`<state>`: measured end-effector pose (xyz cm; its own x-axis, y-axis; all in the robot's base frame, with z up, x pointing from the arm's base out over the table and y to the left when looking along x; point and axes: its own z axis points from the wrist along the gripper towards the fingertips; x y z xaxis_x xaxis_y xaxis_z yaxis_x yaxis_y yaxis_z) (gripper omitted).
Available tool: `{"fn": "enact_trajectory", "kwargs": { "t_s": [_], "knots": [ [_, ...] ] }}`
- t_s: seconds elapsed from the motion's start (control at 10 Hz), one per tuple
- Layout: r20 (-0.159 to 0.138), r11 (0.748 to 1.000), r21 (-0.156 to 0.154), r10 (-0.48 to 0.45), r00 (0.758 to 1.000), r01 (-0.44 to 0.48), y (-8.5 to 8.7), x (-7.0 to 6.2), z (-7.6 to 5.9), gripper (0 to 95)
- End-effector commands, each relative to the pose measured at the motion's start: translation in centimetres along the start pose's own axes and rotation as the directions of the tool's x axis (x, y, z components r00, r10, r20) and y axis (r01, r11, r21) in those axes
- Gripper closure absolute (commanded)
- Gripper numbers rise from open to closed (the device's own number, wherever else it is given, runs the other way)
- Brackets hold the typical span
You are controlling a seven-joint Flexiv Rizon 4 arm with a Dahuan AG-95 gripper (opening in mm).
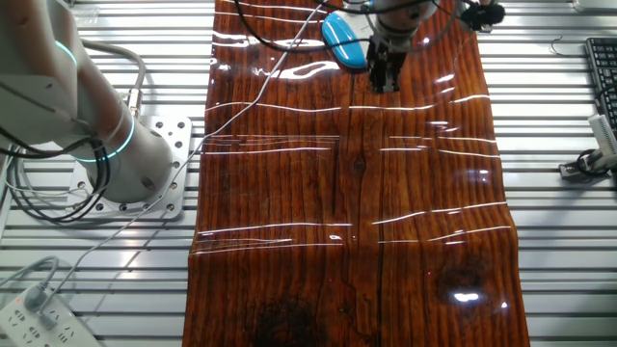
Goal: Turn on the desk lamp by pressing the button
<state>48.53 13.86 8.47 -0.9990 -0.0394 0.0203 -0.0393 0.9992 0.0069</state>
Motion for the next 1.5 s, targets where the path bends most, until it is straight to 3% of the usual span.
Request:
{"fn": "enact_trajectory", "kwargs": {
  "t_s": [0.1, 0.5, 1.5],
  "knots": [
    [-0.001, 1.0, -0.003, 0.016, 1.0, -0.016, 0.4, 0.2, -0.1, 95.0],
    [-0.001, 0.998, 0.013, 0.067, 0.998, -0.067, 2.0, 0.2, 0.0, 95.0],
    [-0.002, 0.999, 0.009, 0.053, 0.999, -0.053, 2.1, 0.2, 0.1, 95.0]
  ]
}}
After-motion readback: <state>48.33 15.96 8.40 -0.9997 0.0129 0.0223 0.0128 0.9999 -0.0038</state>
